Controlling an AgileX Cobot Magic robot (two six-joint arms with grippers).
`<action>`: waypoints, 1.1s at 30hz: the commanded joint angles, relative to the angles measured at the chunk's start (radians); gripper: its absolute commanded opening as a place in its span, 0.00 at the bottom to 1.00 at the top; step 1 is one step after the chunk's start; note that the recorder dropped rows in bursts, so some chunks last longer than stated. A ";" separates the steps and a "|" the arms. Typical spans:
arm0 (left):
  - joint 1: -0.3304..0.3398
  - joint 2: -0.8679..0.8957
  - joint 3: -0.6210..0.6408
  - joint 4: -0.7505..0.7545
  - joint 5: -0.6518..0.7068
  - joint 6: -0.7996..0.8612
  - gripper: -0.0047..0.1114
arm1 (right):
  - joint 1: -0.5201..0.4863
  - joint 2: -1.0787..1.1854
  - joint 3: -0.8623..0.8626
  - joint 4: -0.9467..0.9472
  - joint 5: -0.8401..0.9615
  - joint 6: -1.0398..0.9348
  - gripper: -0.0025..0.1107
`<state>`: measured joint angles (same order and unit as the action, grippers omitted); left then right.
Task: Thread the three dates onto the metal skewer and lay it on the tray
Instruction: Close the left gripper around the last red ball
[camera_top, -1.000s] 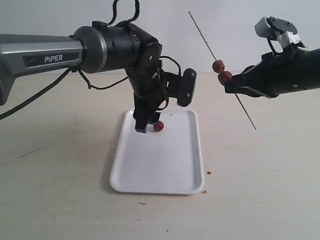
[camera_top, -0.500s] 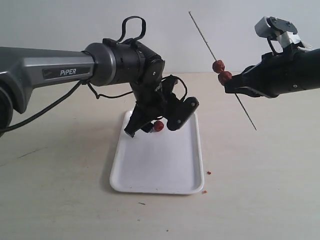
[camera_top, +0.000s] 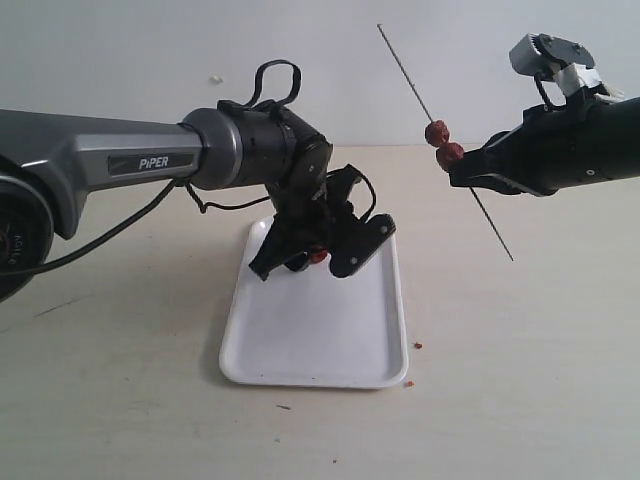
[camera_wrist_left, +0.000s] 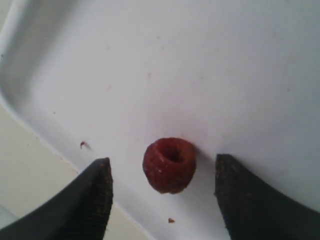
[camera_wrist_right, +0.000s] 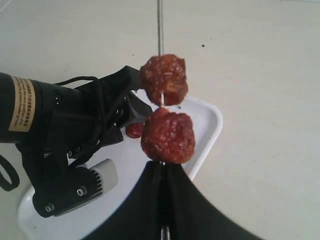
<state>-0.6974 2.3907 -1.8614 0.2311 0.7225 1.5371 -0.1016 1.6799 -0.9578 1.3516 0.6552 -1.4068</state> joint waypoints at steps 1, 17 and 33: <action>-0.002 0.012 0.002 0.002 -0.010 0.004 0.48 | -0.004 -0.009 -0.007 0.000 0.003 -0.001 0.02; -0.002 0.012 0.002 -0.002 0.037 0.004 0.37 | -0.004 -0.009 -0.007 0.000 0.003 -0.001 0.02; -0.002 0.012 0.002 -0.010 0.058 0.000 0.35 | -0.004 -0.007 -0.007 -0.002 0.003 0.006 0.02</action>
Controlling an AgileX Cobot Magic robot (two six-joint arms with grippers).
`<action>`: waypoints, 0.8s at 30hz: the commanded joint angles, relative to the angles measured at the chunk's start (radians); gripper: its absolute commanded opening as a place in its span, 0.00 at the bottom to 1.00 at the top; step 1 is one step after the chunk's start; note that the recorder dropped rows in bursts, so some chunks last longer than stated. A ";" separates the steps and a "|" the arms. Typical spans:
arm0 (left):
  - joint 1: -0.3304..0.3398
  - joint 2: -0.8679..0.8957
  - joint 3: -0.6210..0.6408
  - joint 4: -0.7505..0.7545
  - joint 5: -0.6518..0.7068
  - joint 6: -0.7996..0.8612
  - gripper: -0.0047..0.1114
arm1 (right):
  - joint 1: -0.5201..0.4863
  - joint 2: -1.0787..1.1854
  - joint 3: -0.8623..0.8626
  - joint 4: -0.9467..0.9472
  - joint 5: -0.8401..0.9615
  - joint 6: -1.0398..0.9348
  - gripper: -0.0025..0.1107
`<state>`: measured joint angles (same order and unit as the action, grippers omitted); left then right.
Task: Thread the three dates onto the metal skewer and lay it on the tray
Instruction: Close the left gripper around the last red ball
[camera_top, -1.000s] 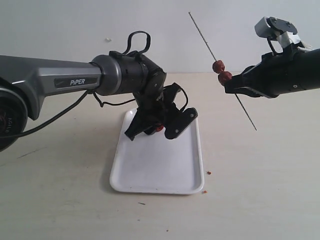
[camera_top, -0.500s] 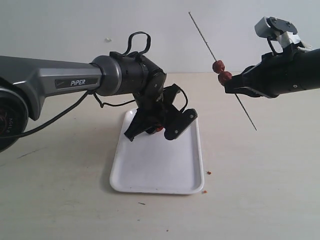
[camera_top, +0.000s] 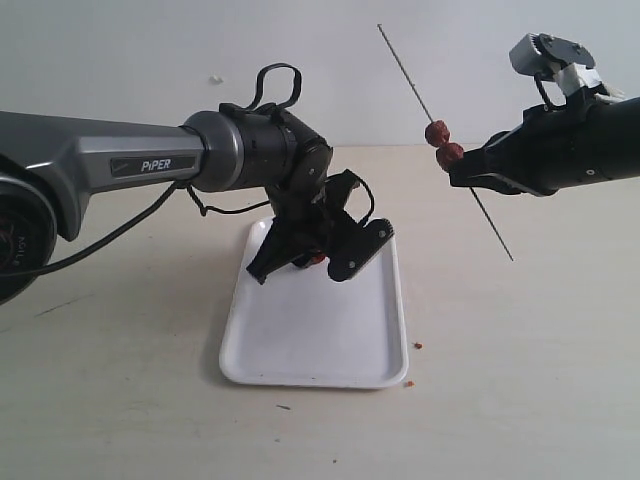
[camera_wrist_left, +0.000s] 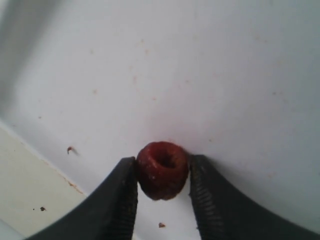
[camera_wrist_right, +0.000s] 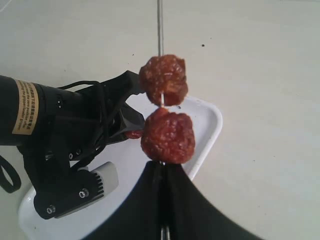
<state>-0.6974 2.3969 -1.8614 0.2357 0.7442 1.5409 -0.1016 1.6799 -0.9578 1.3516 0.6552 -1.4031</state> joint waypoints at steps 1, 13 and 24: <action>-0.002 0.006 0.002 -0.015 0.037 -0.004 0.35 | -0.004 -0.007 -0.007 -0.002 0.003 0.002 0.02; -0.002 0.006 0.002 -0.015 0.037 -0.008 0.35 | -0.004 -0.007 -0.007 -0.002 0.003 0.002 0.02; -0.002 0.006 0.002 -0.015 0.037 -0.013 0.35 | -0.004 -0.007 -0.007 -0.005 0.003 0.018 0.02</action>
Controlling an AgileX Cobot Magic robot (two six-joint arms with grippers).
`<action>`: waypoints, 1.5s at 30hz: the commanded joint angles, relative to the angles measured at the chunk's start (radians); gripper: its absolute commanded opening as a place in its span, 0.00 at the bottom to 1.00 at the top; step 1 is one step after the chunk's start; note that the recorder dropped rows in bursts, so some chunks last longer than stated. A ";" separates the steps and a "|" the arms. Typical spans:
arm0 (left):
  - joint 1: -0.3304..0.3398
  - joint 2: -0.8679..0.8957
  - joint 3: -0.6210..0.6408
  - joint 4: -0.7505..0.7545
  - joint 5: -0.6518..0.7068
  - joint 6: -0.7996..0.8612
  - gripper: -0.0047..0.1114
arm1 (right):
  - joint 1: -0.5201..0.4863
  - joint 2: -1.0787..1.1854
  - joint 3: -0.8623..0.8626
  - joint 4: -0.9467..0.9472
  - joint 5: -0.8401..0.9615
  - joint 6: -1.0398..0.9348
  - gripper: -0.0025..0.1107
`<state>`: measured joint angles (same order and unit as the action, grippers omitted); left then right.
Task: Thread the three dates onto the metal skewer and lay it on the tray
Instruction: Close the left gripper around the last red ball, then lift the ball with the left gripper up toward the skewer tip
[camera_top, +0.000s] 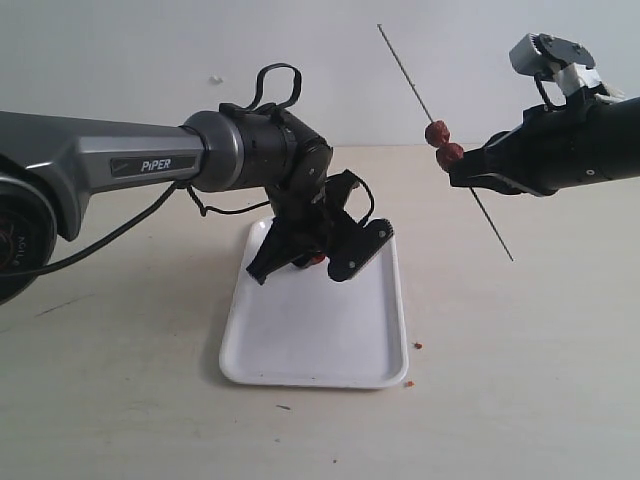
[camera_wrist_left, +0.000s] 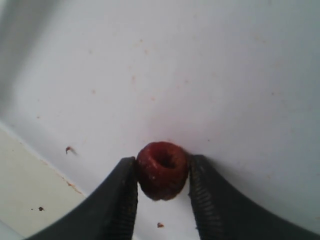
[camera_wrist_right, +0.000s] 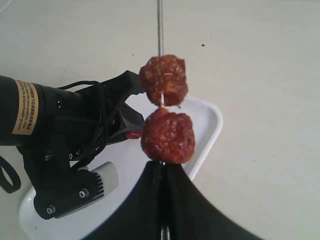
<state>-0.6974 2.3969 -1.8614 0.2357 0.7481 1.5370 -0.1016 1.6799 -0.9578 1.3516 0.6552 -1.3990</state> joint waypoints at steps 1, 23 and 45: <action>-0.002 0.006 0.002 -0.015 0.033 -0.015 0.35 | -0.004 -0.007 -0.007 -0.005 0.003 0.014 0.02; -0.002 0.006 0.002 -0.015 0.033 -0.034 0.35 | -0.004 -0.007 -0.007 -0.005 0.003 0.014 0.02; -0.002 -0.113 0.002 -0.091 -0.038 -0.753 0.25 | -0.004 -0.007 -0.007 -0.287 -0.147 0.265 0.02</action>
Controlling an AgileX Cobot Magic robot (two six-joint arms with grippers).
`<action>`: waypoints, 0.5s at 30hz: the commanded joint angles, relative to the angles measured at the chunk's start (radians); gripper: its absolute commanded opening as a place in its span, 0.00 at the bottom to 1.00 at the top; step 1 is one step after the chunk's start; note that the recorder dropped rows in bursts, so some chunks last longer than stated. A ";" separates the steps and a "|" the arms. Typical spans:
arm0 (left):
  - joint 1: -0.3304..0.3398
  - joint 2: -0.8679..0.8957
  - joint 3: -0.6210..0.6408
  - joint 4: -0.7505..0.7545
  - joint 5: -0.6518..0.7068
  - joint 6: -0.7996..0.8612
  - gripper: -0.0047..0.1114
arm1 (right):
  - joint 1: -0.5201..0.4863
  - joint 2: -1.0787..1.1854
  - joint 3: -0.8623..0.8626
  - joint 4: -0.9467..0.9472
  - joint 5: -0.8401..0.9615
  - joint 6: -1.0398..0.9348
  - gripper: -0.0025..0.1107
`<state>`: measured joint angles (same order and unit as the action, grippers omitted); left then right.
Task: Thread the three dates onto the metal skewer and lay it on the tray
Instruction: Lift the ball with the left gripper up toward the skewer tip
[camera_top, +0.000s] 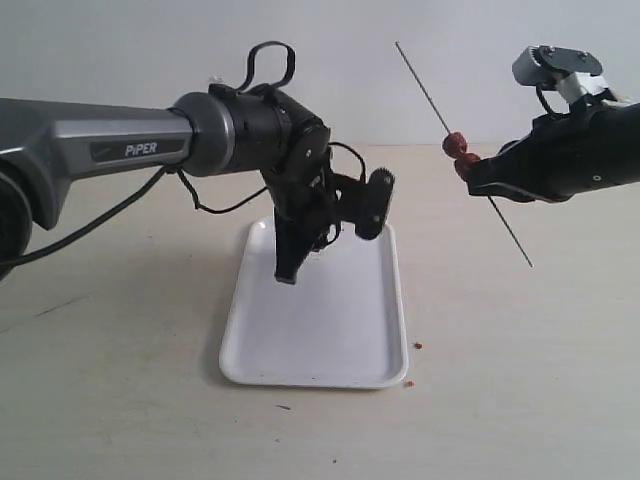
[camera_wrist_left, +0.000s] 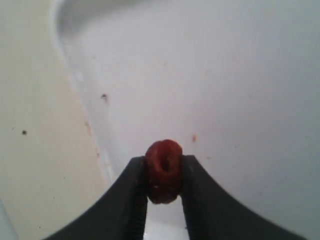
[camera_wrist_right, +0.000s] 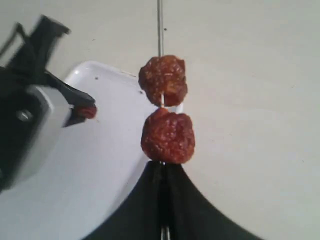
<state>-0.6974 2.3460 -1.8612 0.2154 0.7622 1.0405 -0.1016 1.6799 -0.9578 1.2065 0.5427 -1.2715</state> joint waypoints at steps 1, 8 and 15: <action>-0.002 -0.076 0.001 -0.077 -0.070 -0.345 0.25 | -0.004 -0.007 -0.002 -0.174 -0.041 0.177 0.02; -0.002 -0.154 0.001 -0.130 -0.214 -1.090 0.25 | -0.004 0.038 0.092 -0.185 -0.093 0.203 0.02; 0.000 -0.186 0.001 -0.132 -0.226 -1.565 0.25 | -0.004 0.084 0.096 -0.165 0.080 0.192 0.02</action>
<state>-0.6974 2.1751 -1.8612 0.0930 0.5481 -0.3754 -0.1016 1.7575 -0.8660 1.0306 0.5449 -1.0738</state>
